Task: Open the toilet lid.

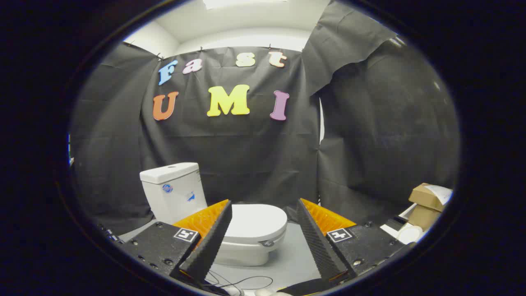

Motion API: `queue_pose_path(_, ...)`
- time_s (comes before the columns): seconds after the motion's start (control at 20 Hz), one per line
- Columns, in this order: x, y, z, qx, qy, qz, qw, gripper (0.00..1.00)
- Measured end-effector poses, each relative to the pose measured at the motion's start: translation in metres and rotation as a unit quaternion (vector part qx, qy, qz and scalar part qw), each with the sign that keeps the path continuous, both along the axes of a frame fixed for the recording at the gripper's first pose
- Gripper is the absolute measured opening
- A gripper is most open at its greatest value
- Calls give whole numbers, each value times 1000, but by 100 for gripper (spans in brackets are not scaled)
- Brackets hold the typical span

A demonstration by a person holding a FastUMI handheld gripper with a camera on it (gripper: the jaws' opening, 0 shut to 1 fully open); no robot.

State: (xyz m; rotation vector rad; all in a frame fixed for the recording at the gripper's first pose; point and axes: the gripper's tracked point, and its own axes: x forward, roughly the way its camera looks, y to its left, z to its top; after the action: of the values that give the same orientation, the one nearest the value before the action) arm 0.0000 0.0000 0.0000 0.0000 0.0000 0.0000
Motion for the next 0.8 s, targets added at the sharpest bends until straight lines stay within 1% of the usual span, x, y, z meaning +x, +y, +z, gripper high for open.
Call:
queue_pose_path(0.45, -2, 2, 3, 16, -4, 0, 1000, 99)
queue_pose_path(0.8, 10, 10, -11, 15, 10, 8, 1000, 99)
